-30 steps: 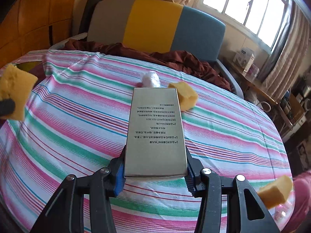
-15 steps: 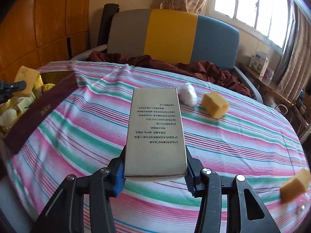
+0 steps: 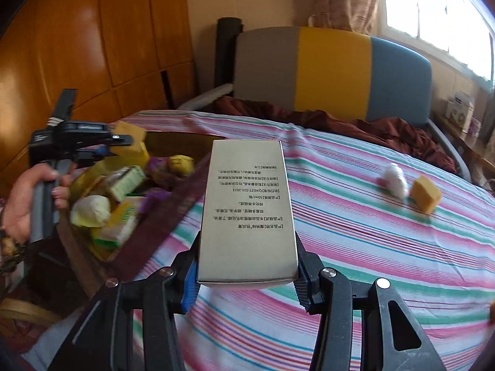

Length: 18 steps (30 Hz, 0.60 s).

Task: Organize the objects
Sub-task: 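Carry the sponge to the tray with the left tool while the right tool carries the box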

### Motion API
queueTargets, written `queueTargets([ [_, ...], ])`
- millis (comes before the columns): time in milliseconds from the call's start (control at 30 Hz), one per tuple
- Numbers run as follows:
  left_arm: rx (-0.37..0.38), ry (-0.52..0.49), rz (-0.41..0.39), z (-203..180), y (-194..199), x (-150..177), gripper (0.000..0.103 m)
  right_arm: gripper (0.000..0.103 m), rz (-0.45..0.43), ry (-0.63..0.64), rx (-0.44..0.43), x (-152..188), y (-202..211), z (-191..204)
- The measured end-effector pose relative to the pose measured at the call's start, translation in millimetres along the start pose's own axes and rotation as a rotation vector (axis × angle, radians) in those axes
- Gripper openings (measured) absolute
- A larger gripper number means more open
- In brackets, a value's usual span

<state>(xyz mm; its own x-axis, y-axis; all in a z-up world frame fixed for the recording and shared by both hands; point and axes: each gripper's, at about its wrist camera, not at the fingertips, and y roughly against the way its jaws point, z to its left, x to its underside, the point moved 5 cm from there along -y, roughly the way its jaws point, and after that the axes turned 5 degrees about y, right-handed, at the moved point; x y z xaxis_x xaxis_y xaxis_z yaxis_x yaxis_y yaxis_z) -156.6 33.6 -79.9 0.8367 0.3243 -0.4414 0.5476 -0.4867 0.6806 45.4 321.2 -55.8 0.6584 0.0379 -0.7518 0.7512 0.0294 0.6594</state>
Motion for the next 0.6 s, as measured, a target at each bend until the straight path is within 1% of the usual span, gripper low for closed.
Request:
queueTargets([
  [100,-0.015,0.033,0.02,12.8,-7.5,-7.1,0.028,0.05,-0.016,0.025,-0.028,-7.6,-1.5,24.0],
  [167,-0.038,0.03,0.034,18.3,-13.3,-11.8,0.03,0.05,-0.019,0.027,-0.051,-9.6,-2.9,35.8],
  [200,-0.043,0.034,0.036,20.1,-13.6,-12.6,0.036,0.05,-0.017,0.027,-0.06,-10.1,-4.1,40.6],
  [233,-0.046,0.042,0.038,22.4,-13.6,-14.0,0.047,0.05,-0.012,0.028,-0.07,-10.5,-5.4,44.7],
  [267,-0.05,0.049,0.036,23.7,-12.5,-14.4,0.053,0.05,-0.008,0.03,-0.078,-10.7,-6.9,49.4],
  [300,-0.055,0.056,0.033,25.3,-10.7,-14.6,0.062,0.05,-0.006,0.034,-0.082,-10.5,-8.4,54.1],
  [333,-0.054,0.068,0.026,27.4,-7.2,-14.0,0.065,0.05,-0.004,0.037,-0.087,-9.9,-8.9,56.9],
  [400,-0.045,0.088,0.015,29.6,0.4,-10.9,0.065,0.05,0.003,0.041,-0.101,-10.2,-12.4,63.8],
  [467,-0.044,0.11,-0.012,33.3,10.7,-6.1,0.065,0.05,0.006,0.044,-0.109,-9.0,-14.1,68.8],
  [600,-0.041,0.149,-0.095,41.7,35.2,6.2,0.065,0.05,0.023,0.042,-0.122,-8.7,-19.7,76.3],
])
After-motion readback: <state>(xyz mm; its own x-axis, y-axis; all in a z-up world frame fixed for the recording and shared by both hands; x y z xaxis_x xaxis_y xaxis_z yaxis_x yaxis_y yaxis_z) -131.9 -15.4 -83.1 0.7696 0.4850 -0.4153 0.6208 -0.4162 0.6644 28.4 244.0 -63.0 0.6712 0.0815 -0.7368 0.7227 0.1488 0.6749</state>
